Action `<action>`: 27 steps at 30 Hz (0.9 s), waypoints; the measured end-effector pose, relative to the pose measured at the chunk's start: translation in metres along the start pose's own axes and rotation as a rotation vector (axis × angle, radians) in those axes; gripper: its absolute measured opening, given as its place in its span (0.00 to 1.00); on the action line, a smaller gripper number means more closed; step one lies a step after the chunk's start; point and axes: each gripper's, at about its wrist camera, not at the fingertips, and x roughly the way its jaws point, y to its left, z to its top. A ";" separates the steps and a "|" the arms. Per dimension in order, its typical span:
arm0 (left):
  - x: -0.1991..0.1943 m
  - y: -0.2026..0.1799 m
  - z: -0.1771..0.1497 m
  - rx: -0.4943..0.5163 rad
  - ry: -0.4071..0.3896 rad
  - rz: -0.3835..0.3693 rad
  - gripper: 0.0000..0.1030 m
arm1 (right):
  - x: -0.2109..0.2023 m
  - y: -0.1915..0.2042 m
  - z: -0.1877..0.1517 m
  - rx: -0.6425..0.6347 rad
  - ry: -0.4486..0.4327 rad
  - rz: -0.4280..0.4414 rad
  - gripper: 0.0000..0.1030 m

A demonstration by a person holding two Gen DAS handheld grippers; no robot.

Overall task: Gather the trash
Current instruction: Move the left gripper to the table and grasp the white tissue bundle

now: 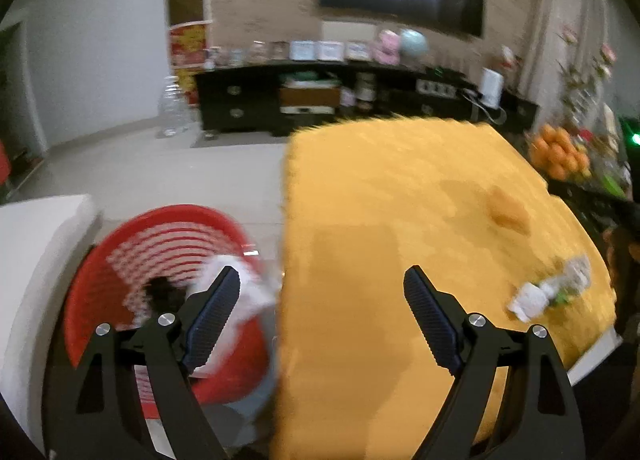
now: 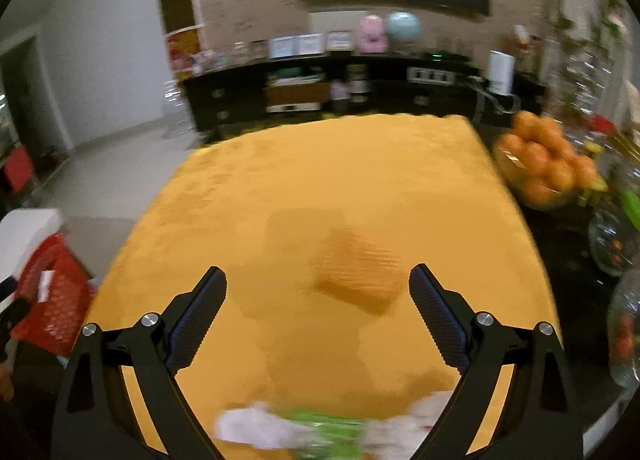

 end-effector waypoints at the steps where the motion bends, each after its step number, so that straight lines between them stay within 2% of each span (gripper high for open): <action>1: 0.003 -0.008 -0.001 0.017 0.007 -0.011 0.79 | 0.001 -0.011 -0.003 0.017 -0.004 -0.028 0.87; 3: 0.011 -0.033 -0.002 0.069 0.027 -0.048 0.79 | 0.003 -0.026 -0.008 0.047 -0.006 -0.057 0.87; 6: 0.023 -0.066 -0.007 0.139 0.053 -0.109 0.79 | 0.005 -0.046 -0.011 0.120 0.008 -0.054 0.87; 12: 0.046 -0.130 -0.019 0.250 0.110 -0.225 0.79 | -0.002 -0.059 -0.015 0.160 0.001 -0.054 0.87; 22: 0.075 -0.180 -0.027 0.358 0.164 -0.334 0.78 | 0.000 -0.078 -0.019 0.242 0.034 -0.017 0.87; 25: 0.080 -0.190 -0.029 0.386 0.176 -0.359 0.71 | 0.000 -0.077 -0.019 0.241 0.039 -0.011 0.87; 27: 0.084 -0.195 -0.030 0.400 0.195 -0.375 0.61 | 0.002 -0.076 -0.019 0.239 0.045 -0.004 0.87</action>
